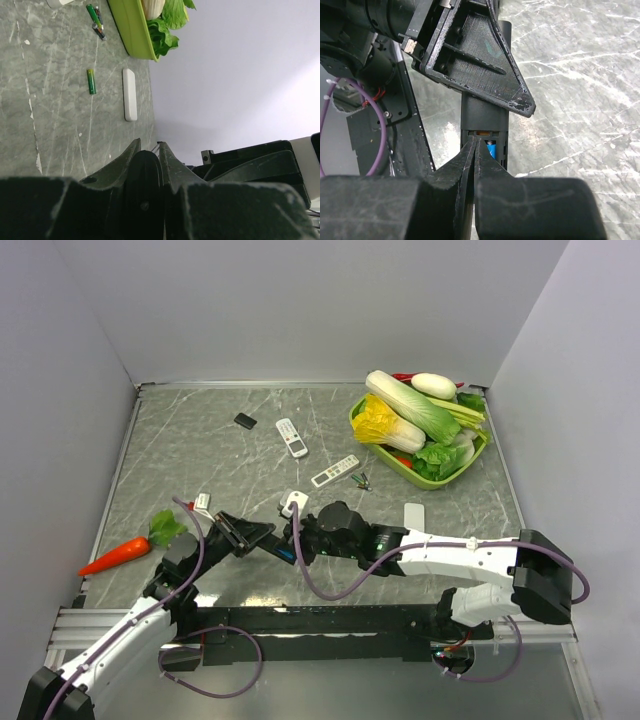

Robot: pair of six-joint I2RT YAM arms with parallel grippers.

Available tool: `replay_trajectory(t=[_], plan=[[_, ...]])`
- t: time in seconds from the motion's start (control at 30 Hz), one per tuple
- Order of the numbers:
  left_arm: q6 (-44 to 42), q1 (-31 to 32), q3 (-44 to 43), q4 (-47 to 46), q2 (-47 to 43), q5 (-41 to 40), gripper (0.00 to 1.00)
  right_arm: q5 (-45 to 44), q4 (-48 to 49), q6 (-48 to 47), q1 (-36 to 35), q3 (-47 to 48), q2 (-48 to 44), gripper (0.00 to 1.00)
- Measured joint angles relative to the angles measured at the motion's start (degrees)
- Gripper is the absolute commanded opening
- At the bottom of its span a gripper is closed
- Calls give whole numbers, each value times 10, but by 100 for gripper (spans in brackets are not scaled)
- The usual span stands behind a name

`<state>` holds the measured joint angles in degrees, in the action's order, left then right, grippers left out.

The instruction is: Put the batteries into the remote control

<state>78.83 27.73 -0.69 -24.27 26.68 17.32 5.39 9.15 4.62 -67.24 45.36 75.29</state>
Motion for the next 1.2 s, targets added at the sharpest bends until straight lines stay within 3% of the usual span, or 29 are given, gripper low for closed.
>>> replay_trajectory(t=[1.2], plan=[[-113, -3, -15, 79, 49, 6, 1, -41, -131, -60, -43, 96, 119, 0]])
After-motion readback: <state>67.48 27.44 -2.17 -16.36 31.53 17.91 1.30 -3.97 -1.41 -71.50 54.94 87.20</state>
